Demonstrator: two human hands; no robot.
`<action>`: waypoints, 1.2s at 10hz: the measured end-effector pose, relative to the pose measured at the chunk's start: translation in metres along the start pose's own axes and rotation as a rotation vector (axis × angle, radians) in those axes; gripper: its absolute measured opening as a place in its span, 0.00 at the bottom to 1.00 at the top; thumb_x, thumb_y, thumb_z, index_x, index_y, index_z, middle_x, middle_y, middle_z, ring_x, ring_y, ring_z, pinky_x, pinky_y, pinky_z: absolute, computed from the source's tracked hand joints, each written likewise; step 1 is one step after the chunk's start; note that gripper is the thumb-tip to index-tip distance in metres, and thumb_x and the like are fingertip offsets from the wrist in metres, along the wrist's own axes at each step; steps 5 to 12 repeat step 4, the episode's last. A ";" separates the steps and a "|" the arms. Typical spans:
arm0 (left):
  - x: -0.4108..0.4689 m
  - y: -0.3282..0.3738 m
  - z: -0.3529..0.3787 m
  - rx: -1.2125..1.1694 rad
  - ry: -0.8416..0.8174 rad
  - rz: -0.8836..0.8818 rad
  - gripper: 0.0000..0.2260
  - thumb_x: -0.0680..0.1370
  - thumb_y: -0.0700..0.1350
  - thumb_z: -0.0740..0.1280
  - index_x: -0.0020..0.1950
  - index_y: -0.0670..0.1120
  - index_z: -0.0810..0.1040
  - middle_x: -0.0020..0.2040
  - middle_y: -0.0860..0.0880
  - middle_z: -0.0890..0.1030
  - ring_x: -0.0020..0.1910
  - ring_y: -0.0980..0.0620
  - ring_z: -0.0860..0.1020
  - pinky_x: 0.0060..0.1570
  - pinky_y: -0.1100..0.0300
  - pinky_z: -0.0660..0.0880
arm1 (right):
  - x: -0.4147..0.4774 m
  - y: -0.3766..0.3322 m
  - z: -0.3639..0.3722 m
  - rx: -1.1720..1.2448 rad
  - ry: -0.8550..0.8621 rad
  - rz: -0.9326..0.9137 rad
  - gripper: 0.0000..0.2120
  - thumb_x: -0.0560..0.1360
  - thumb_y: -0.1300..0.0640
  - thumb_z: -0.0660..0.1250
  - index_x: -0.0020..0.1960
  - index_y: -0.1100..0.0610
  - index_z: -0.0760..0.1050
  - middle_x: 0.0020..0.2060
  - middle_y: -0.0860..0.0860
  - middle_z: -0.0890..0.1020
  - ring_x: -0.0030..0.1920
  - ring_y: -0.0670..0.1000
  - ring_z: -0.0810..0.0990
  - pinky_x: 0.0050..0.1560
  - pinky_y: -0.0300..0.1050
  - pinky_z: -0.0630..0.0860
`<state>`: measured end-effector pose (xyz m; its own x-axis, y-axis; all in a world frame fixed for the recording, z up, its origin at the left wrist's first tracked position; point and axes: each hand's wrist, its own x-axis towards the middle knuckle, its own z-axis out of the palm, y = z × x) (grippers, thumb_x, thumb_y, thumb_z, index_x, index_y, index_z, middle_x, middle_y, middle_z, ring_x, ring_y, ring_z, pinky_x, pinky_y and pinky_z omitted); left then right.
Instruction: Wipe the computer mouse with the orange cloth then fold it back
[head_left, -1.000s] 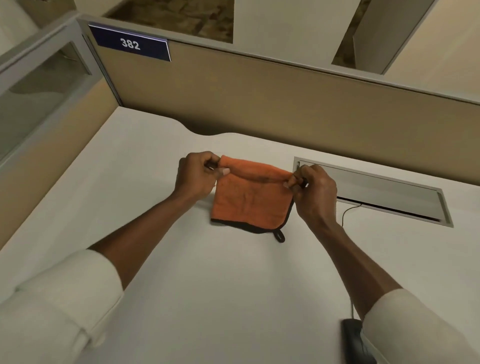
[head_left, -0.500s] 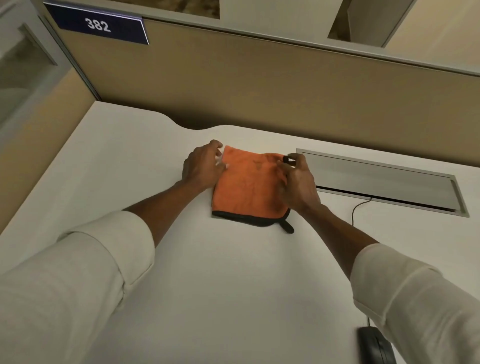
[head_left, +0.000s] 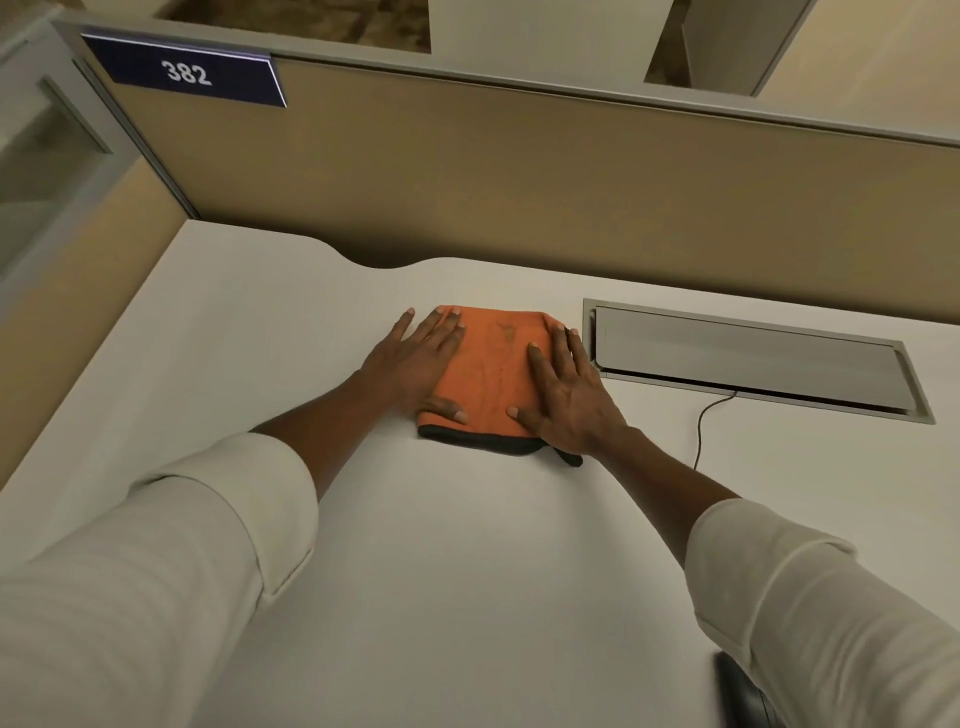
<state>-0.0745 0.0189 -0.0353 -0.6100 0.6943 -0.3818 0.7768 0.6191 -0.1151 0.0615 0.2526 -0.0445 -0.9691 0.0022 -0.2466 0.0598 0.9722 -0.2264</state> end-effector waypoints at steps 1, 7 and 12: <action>-0.004 0.010 -0.016 0.018 -0.040 -0.030 0.62 0.70 0.82 0.61 0.87 0.42 0.40 0.88 0.42 0.40 0.88 0.41 0.40 0.85 0.37 0.41 | -0.002 -0.001 -0.007 0.027 -0.011 0.045 0.56 0.76 0.26 0.63 0.86 0.55 0.38 0.85 0.62 0.37 0.84 0.67 0.36 0.83 0.67 0.48; -0.041 0.077 -0.048 -0.172 0.184 -0.126 0.48 0.80 0.69 0.65 0.87 0.41 0.49 0.88 0.40 0.45 0.88 0.40 0.50 0.85 0.44 0.53 | -0.067 0.017 -0.042 0.072 0.059 0.036 0.54 0.78 0.32 0.67 0.87 0.56 0.39 0.85 0.62 0.41 0.85 0.63 0.40 0.82 0.62 0.56; -0.041 0.077 -0.048 -0.172 0.184 -0.126 0.48 0.80 0.69 0.65 0.87 0.41 0.49 0.88 0.40 0.45 0.88 0.40 0.50 0.85 0.44 0.53 | -0.067 0.017 -0.042 0.072 0.059 0.036 0.54 0.78 0.32 0.67 0.87 0.56 0.39 0.85 0.62 0.41 0.85 0.63 0.40 0.82 0.62 0.56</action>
